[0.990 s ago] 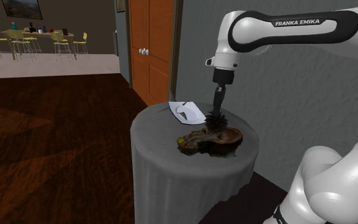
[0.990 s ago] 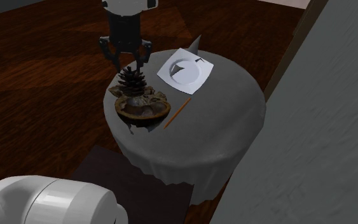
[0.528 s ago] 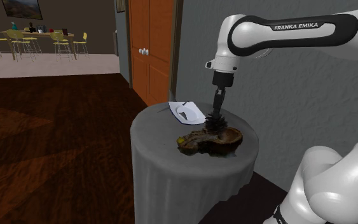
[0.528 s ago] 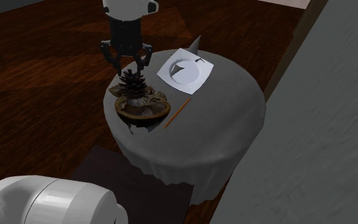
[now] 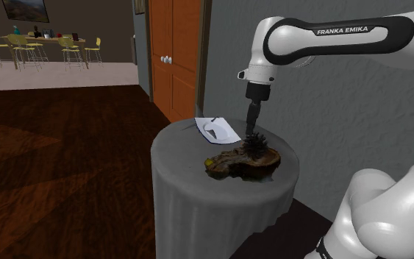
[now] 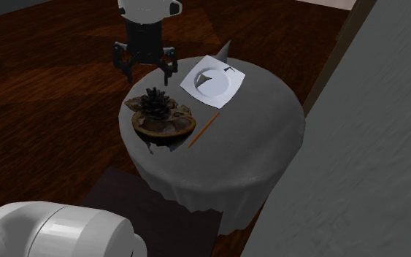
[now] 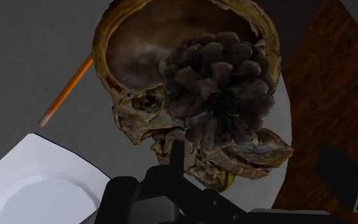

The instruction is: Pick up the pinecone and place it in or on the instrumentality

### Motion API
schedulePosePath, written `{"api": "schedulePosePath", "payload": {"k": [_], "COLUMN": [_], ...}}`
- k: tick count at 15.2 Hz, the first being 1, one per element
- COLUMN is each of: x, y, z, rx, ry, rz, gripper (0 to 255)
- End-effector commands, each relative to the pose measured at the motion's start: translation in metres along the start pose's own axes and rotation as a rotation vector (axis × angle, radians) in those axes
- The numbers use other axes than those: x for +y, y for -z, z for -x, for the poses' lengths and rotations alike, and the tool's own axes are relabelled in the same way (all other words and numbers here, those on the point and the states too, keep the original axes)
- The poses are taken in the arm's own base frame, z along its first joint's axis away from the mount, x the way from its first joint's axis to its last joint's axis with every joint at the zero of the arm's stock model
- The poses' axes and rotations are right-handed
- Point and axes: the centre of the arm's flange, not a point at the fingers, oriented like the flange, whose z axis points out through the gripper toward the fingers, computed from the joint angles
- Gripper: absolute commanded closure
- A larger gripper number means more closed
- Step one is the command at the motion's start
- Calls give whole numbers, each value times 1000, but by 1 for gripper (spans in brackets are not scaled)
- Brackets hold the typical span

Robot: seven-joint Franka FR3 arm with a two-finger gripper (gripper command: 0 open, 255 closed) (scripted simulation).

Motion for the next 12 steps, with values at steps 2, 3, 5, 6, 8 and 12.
{"api": "schedulePosePath", "payload": {"k": [2, 3, 5, 6, 8, 12], "x": [0, 0, 0, 0, 0, 0], "y": [26, 40, 50, 50, 50, 50], "z": [0, 0, 0, 0, 0, 0], "rx": [0, 0, 0, 0, 0, 0], "ry": [0, 0, 0, 0, 0, 0], "rz": [0, 0, 0, 0, 0, 0], "gripper": [0, 0, 0, 0, 0, 0]}}
